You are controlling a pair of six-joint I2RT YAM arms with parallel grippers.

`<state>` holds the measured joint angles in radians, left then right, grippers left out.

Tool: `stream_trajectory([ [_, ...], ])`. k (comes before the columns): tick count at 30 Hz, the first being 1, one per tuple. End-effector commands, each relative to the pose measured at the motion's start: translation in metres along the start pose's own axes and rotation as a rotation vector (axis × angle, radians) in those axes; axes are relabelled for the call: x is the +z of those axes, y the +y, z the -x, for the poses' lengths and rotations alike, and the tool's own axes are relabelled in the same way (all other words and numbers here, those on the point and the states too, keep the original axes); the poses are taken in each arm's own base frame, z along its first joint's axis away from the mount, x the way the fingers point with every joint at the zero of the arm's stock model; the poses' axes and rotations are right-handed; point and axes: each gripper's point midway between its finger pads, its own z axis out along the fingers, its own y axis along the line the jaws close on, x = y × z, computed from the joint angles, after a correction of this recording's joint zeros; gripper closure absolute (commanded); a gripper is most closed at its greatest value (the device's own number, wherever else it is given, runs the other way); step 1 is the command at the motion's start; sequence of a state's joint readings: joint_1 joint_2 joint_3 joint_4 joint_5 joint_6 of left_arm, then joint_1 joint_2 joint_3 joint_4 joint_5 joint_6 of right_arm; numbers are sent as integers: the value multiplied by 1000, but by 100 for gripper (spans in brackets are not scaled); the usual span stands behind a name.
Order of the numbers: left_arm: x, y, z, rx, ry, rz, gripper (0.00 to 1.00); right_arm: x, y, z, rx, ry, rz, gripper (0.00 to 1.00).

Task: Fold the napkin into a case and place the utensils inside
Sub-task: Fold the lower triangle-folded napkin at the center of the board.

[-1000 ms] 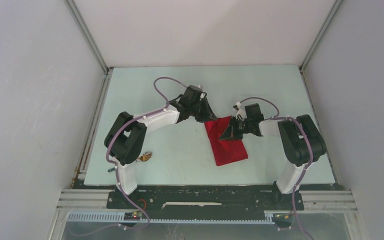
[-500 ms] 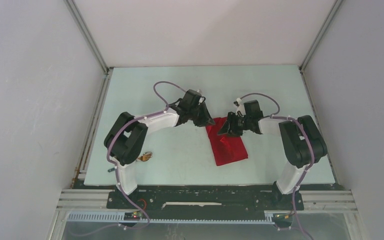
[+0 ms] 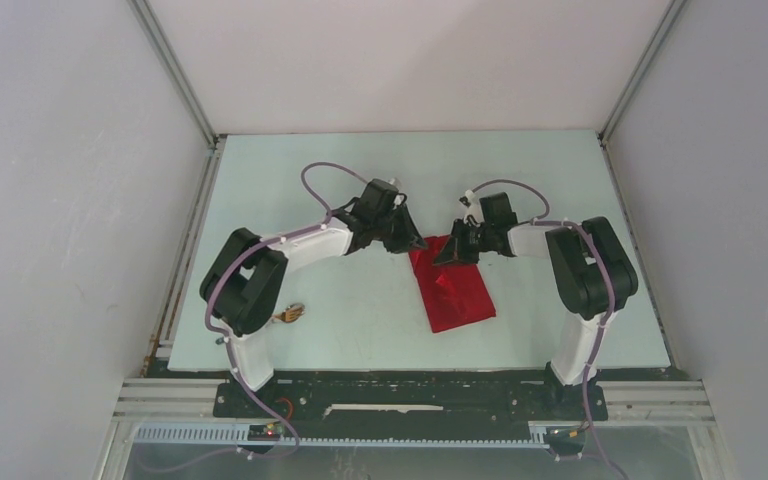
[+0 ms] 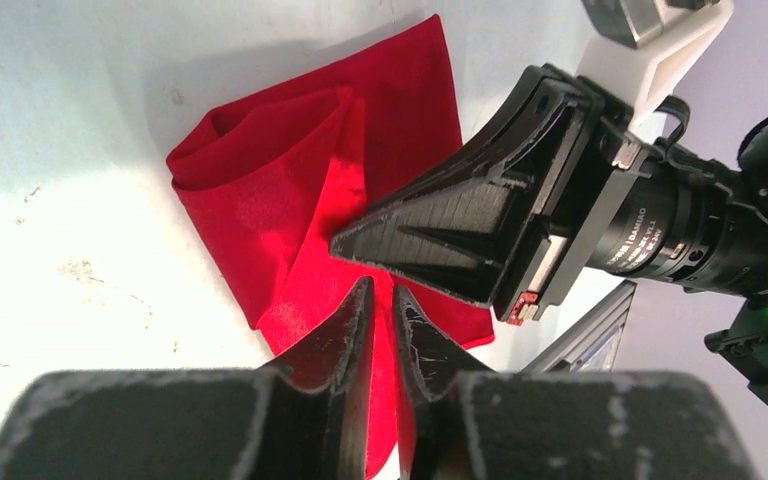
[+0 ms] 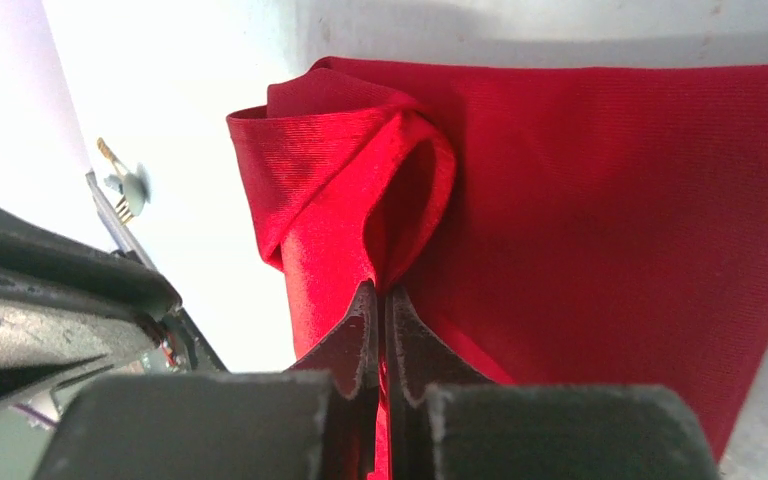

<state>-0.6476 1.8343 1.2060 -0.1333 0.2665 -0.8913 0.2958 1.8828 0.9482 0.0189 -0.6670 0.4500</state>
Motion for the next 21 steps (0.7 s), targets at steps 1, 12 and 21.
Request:
stream_trajectory([
  [1, -13, -14, 18, -2, -61, -58, 84, 2, 24, 3, -15, 23, 111, 100],
  [12, 8, -20, 24, -20, -30, -102, 89, 0, 21, 8, 4, 1, 116, 100],
  [21, 27, -15, 24, -40, -20, -115, 96, 1, 24, 7, 2, 8, 135, 100],
])
